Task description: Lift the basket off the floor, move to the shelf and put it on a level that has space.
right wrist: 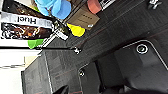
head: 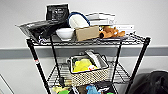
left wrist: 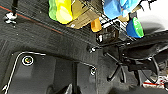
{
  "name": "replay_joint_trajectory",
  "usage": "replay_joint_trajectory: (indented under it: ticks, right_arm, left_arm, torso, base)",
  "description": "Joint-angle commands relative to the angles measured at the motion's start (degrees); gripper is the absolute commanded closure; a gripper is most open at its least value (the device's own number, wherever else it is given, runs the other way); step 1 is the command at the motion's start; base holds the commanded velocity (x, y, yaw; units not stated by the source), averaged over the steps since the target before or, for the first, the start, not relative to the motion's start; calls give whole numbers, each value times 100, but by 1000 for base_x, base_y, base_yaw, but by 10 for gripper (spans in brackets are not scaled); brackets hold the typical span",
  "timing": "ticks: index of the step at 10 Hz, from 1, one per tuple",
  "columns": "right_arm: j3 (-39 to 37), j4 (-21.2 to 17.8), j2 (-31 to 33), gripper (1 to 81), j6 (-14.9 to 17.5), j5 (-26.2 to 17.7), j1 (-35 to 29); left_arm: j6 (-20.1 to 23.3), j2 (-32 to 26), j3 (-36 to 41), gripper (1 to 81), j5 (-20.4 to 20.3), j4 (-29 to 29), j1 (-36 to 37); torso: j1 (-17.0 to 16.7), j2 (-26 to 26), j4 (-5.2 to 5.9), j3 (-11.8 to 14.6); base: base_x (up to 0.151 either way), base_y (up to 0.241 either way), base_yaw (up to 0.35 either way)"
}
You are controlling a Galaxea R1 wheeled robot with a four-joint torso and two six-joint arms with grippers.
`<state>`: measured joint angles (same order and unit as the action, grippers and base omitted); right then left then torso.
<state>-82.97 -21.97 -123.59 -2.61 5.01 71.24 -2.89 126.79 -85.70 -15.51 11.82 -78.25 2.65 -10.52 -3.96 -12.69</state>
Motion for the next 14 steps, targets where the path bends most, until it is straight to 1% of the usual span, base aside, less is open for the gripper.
replay_joint_trajectory:
  ticks: [1,3,4,5,6,7,8,9,11,12,14]
  right_arm:
    - [-1076,465,-808,10,32,-220,334]
    - [-1711,500,-1240,10,50,-299,501]
    - [-1967,650,-1452,10,68,-325,571]
    - [-2263,746,-1661,10,68,-455,616]
    - [-2600,799,-1865,10,68,-633,676]
    - [-3145,896,-2199,10,76,-800,747]
    - [-3617,1001,-2496,10,76,-861,817]
    - [-3857,1054,-2656,10,76,-888,870]
    - [-4356,1168,-3006,10,76,-897,931]
    - [-4593,1168,-3121,10,76,-897,958]
    - [-5215,1186,-3480,10,85,-1045,967]
  left_arm:
    - [34,705,-989,10,188,-224,-177]
    - [25,1216,-1729,10,241,-224,-257]
    - [25,1393,-2003,10,267,-224,-300]
    - [25,1533,-2221,10,319,-233,-301]
    - [25,1665,-2434,10,557,-233,-301]
    - [34,1876,-2733,10,804,-251,-301]
    - [34,2094,-3099,10,1029,-312,-301]
    - [34,2305,-3441,10,1250,-338,-292]
    - [34,2861,-4420,10,1287,-312,-292]
    - [34,3061,-4717,10,1287,-321,-292]
    - [34,3440,-5254,10,1471,-338,-292]
  torso:
    - [0,0,0,0]
    - [-2,-2,0,2]
    - [-2,-2,0,5]
    - [-5,-2,0,5]
    - [-6,-5,0,6]
    - [-6,-5,0,6]
    - [-6,-5,0,6]
    - [-6,-5,0,6]
    - [-9,-7,0,9]
    - [-11,-7,0,9]
    - [-11,-9,0,9]
  base:
    - [0,0,0]
    - [0,0,0]
    - [0,0,0]
    - [0,0,0]
    - [0,0,0]
    - [0,0,0]
    - [0,0,0]
    - [0,0,0]
    - [0,0,0]
    - [0,0,0]
    - [0,0,0]
